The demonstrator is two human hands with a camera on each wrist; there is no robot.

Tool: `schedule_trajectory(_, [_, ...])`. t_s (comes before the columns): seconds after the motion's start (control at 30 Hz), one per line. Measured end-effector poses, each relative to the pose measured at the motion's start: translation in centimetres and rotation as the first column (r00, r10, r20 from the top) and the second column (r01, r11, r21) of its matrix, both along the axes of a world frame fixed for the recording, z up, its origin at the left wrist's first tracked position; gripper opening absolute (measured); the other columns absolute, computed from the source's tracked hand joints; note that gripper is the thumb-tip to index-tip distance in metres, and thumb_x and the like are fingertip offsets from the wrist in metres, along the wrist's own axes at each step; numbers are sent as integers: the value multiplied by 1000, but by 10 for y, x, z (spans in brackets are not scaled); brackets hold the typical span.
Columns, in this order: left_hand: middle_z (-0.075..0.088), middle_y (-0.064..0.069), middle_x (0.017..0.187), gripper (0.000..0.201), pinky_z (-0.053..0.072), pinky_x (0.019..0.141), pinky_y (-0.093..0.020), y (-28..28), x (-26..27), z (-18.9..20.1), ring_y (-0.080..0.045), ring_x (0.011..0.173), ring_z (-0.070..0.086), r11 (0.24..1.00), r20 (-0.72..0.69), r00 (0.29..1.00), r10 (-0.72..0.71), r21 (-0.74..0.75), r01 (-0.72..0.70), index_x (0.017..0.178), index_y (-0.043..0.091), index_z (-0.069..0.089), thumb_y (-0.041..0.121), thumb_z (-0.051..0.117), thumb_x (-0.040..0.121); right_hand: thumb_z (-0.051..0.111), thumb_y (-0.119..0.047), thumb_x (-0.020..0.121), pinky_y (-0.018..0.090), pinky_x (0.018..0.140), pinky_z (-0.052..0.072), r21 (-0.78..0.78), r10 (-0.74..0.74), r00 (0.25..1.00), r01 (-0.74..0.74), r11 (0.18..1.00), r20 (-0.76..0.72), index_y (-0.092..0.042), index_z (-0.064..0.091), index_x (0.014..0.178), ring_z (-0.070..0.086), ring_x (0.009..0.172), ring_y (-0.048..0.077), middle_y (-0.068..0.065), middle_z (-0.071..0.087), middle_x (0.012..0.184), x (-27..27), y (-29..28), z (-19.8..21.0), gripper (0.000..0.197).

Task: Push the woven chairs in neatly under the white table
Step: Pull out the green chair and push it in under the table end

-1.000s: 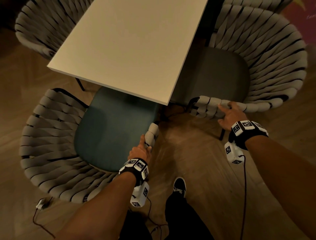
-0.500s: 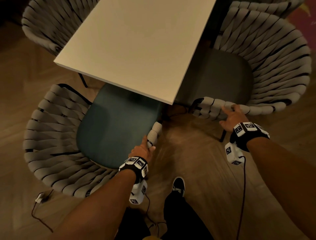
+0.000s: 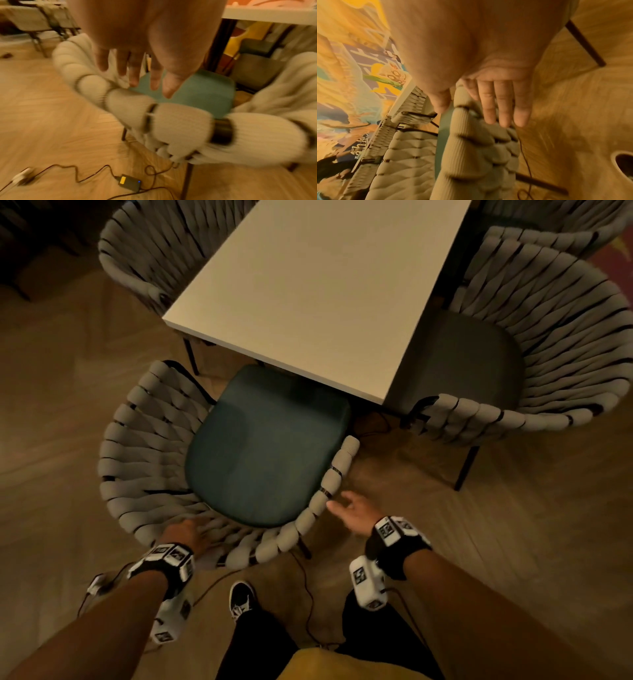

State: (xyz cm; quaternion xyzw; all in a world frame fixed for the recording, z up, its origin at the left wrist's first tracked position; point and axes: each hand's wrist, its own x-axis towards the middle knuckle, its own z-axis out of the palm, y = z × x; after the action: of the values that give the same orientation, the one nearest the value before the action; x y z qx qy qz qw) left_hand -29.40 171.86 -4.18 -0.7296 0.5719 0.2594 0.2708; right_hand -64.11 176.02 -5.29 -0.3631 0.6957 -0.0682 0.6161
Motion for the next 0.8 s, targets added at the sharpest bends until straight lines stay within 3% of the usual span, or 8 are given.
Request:
schedule_trajectory(0.13, [29, -22, 149, 84, 32, 112, -46, -1, 63, 8, -39, 136, 30, 962, 62, 983, 173, -223, -156, 148, 17, 31, 43, 72, 79, 63, -62, 75, 45, 100, 48, -23, -179, 984, 179, 984, 12, -27, 9, 151, 57, 115, 27, 6, 47, 145, 68, 20, -16, 99])
schedule_trajectory(0.23, [24, -24, 150, 97, 37, 106, -47, -14, 89, 9, -43, 134, 33, 815, -165, 863, 477, -284, -505, 149, 8, 22, 39, 78, 75, 67, -59, 69, 51, 98, 49, -16, -389, 920, 389, 921, -40, -35, -6, 151, 53, 123, 34, 6, 40, 149, 109, 30, -24, 113])
schedule_trajectory(0.3, [39, -21, 147, 95, 42, 99, -42, -34, 116, -1, -41, 128, 45, 750, -318, 761, 566, -185, -635, 144, 7, 36, 55, 74, 71, 68, -50, 76, 48, 90, 54, -18, -503, 859, 504, 864, -95, -30, -9, 152, 54, 119, 36, 11, 37, 150, 143, 36, -15, 110])
schedule_trajectory(0.37, [47, -18, 143, 92, 43, 99, -43, -48, 139, -17, -39, 123, 51, 780, -394, 731, 557, -56, -624, 140, 10, 44, 69, 62, 72, 65, -35, 86, 41, 70, 59, 5, -618, 777, 623, 783, -119, -26, -4, 153, 58, 103, 33, 12, 38, 148, 177, 41, -10, 97])
schedule_trajectory(0.43, [46, -20, 144, 79, 43, 91, -40, -64, 167, -52, -39, 122, 51, 774, -426, 700, 573, 1, -634, 142, 7, 43, 60, 54, 84, 64, -27, 87, 36, 57, 58, 41, -726, 681, 731, 681, -95, -27, 2, 151, 56, 103, 32, 10, 37, 147, 207, 44, -9, 90])
schedule_trajectory(0.57, [55, -16, 134, 58, 52, 80, -40, -64, 166, -19, -37, 107, 59, 821, -465, 722, 512, 16, -571, 132, 8, 52, 44, 55, 87, 61, -11, 88, 39, 60, 60, 33, -849, 525, 851, 524, -64, -27, 3, 151, 57, 103, 33, 11, 42, 142, 238, 40, -9, 87])
schedule_trajectory(0.7, [58, -15, 127, 57, 54, 78, -42, -52, 169, 2, -37, 92, 62, 804, -459, 693, 555, 85, -588, 131, 18, 49, 45, 52, 81, 59, -6, 87, 36, 52, 59, 50, -881, 463, 887, 460, -99, -21, 19, 151, 61, 91, 32, 15, 54, 131, 241, 37, -10, 76])
schedule_trajectory(0.8, [46, -19, 143, 55, 42, 82, -30, -46, 175, 1, -37, 110, 55, 840, -427, 746, 511, 63, -539, 142, 8, 40, 34, 47, 94, 57, -3, 84, 33, 47, 57, 66, -876, 472, 882, 467, -99, -14, 35, 143, 64, 88, 34, 18, 60, 120, 246, 38, -11, 64])
